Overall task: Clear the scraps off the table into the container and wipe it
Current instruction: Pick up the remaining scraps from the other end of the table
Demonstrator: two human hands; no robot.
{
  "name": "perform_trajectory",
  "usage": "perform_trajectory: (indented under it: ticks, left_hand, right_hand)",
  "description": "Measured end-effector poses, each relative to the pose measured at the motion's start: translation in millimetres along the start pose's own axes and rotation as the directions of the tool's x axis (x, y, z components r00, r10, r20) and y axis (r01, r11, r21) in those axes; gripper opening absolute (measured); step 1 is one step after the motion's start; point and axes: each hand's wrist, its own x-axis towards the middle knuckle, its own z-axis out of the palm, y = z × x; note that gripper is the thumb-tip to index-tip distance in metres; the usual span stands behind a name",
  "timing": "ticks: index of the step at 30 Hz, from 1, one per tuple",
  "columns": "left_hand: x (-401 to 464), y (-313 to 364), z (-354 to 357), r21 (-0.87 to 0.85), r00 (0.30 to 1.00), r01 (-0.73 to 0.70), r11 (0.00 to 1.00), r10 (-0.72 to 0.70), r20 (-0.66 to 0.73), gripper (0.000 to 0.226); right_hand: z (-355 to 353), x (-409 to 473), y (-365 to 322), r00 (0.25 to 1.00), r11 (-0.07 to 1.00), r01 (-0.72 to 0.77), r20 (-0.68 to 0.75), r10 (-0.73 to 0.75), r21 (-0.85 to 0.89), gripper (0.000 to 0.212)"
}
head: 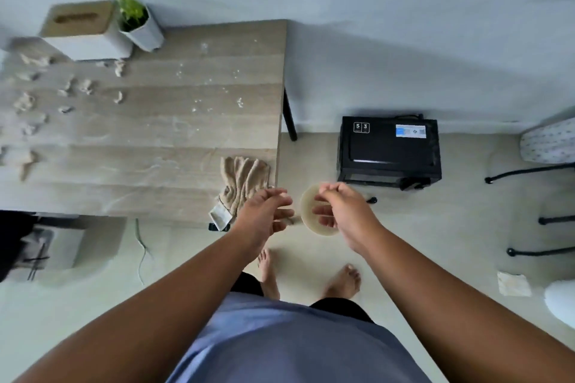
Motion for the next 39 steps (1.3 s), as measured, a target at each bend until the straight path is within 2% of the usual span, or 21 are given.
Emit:
perform_trajectory:
  ticks: [9, 15, 22, 29, 35, 39]
  left_hand:
    - [-7, 28, -111, 0.013, 0.985, -0.093, 0.996, 0.094, -0.142, 0.012]
    - [2, 32, -232, -0.077, 0.956, -0.114, 0.991, 0.088, -0.281, 0.011]
    - [14, 42, -382, -0.126, 0.934, -0.126, 0.984, 0.075, -0.35, 0.006]
    - [26, 79, -482, -0.022, 0.901, -0.171, 0.985, 0.147, -0.408, 0.008]
    - [51, 109, -533, 0.168, 0.845, -0.21, 0.963, 0.265, -0.464, 0.008]
    - [73, 123, -560, 0.295, 0.807, -0.184, 0.937, 0.316, -0.5, 0.013]
  right_hand:
    - [109, 0, -6, 0.995, 0.994, 0.052, 0.093, -0.043, -0.096, 0.009]
    - [221, -7, 16, 0.991, 0.971, 0.083, 0.121, -0.058, -0.223, 0.006]
    - [362, 2, 47, 0.98, 0.94, 0.176, 0.144, -0.139, -0.293, 0.009]
    - [452, 5, 44, 0.968, 0.9, 0.231, 0.178, -0.175, -0.371, 0.006]
    - [499, 27, 17, 0.942, 0.821, 0.329, 0.222, -0.251, -0.467, 0.007]
    - [522, 58, 3, 0.93, 0.788, 0.365, 0.226, -0.289, -0.496, 0.007]
